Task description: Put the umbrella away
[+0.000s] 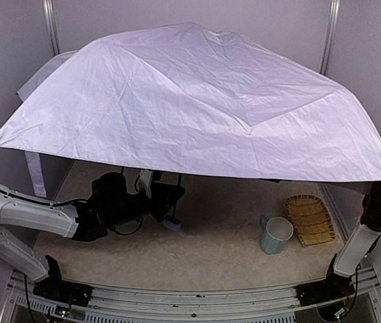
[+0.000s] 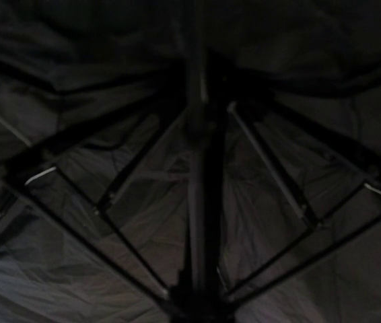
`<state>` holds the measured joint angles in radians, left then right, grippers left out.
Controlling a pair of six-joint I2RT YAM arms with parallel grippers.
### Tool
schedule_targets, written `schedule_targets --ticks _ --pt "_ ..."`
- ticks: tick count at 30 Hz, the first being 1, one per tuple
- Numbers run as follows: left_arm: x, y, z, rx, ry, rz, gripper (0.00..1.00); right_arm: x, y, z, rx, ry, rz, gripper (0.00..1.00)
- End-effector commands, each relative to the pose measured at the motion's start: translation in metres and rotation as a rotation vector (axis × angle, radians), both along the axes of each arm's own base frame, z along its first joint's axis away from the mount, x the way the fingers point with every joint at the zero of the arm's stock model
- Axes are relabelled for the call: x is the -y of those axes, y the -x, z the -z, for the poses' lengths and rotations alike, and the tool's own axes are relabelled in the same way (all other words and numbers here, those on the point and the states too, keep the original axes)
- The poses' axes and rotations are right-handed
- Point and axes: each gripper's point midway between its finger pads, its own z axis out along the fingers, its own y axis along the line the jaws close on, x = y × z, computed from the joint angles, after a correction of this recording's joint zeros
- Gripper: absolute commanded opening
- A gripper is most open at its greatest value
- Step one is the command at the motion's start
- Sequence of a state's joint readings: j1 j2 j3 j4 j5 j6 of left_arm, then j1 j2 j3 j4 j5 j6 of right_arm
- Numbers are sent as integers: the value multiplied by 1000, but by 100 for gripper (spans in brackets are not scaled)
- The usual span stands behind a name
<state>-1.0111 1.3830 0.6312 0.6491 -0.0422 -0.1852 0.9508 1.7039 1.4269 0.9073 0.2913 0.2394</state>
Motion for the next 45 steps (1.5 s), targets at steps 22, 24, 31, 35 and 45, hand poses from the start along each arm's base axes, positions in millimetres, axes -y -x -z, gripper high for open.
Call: schedule_targets --ticks 22,24,31,35,45 --pt "-63 26 -177 338 345 -17 0 -143 82 213 -148 671 -537 1" --pt "-65 25 -177 343 334 -30 0 -143 84 221 -166 668 -548 1" --pt "-75 24 -180 382 322 -68 0 -139 90 254 -244 701 -550 1" --pt "-81 24 -186 401 334 -73 0 -135 93 270 -277 730 -531 1" --pt "-68 20 -178 370 379 -25 0 -149 103 301 -291 810 -525 1"
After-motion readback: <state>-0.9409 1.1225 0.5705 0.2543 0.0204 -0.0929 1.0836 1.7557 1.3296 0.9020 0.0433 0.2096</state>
